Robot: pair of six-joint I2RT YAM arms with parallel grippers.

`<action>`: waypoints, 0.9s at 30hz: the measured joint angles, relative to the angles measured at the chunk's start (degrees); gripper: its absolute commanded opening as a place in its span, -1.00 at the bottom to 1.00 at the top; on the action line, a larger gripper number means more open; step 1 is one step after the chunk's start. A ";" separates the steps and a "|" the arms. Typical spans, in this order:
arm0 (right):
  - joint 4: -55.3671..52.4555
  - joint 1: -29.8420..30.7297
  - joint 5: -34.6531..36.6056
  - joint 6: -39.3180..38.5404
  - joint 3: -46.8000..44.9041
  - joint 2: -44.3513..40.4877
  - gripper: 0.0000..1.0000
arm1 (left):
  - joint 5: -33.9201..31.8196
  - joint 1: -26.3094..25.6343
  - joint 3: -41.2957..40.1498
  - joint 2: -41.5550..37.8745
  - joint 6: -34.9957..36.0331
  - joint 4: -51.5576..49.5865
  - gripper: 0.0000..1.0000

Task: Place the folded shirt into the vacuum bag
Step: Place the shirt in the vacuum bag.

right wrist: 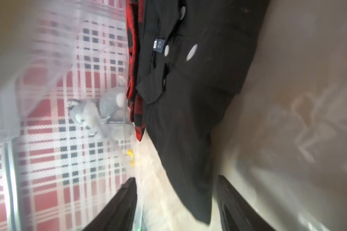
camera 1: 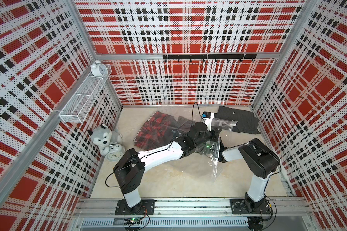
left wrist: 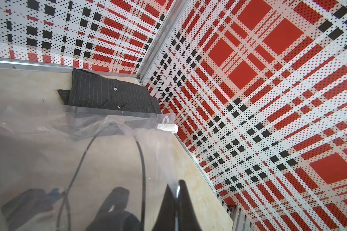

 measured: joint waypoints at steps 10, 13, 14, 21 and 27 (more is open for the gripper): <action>-11.47 -0.55 5.81 -6.16 -11.43 -19.32 0.48 | 1.18 2.38 -1.27 -0.92 -0.24 1.51 -1.00; -15.02 -2.03 7.67 -7.61 -14.21 -27.04 0.50 | 1.53 3.39 -1.27 -0.48 -0.28 1.55 -1.00; -16.68 -2.99 8.20 -8.09 -14.84 -29.62 0.51 | 1.53 3.63 -1.25 -0.11 -0.28 1.57 -1.00; -29.05 -12.31 10.19 -12.61 -16.11 -46.84 0.54 | 1.53 4.76 -1.09 2.97 -0.42 1.49 -1.00; -36.92 -23.02 7.76 -17.59 -14.34 -51.23 0.54 | 1.40 6.36 -1.07 3.26 -0.48 1.49 -1.00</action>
